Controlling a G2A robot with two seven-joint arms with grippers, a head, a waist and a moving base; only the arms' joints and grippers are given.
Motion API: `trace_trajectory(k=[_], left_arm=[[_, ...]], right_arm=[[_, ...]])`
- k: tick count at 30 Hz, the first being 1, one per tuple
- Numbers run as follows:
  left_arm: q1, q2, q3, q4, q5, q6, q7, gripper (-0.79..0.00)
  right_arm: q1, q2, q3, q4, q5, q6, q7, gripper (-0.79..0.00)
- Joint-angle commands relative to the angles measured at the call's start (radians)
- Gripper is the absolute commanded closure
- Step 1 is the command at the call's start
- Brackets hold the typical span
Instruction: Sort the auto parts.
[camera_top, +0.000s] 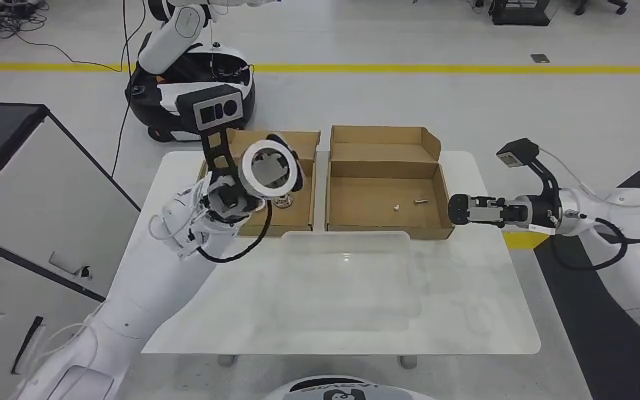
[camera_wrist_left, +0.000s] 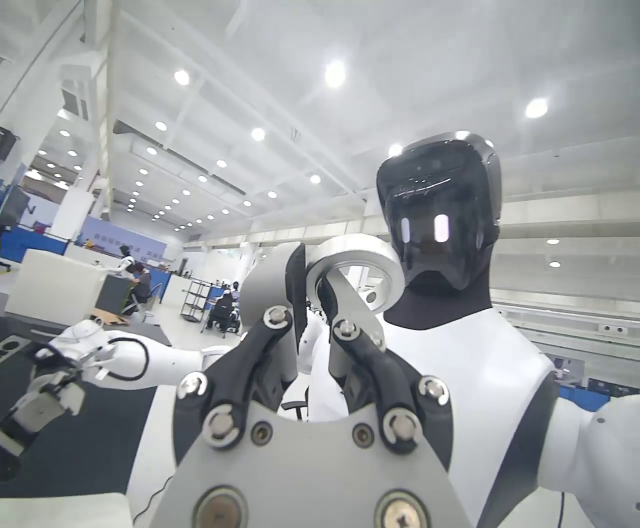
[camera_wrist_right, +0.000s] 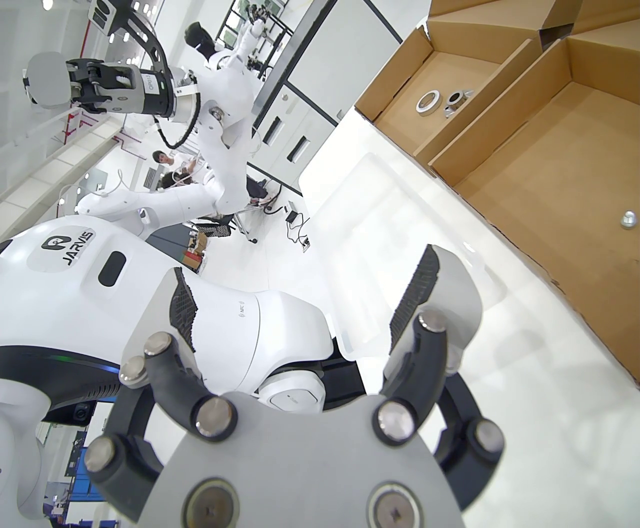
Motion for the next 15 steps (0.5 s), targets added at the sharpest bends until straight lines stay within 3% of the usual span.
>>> trace_trajectory(k=[1, 8, 15], left_arm=[[0.005, -0.003, -0.006, -0.007, 0.039, 0.006, 0.016, 0.000], [0.021, -0.019, 0.010, -0.046, -0.063, -0.007, 0.036, 0.000], [0.016, -0.034, 0.014, -0.059, -0.294, -0.027, -0.066, 0.000]], right_arm=[[0.000, 0.000, 0.000, 0.000, 0.000, 0.000, 0.000, -0.785], [0.000, 0.000, 0.000, 0.000, 0.000, 0.000, 0.000, -0.785], [0.000, 0.000, 0.000, 0.000, 0.000, 0.000, 0.000, -0.785]])
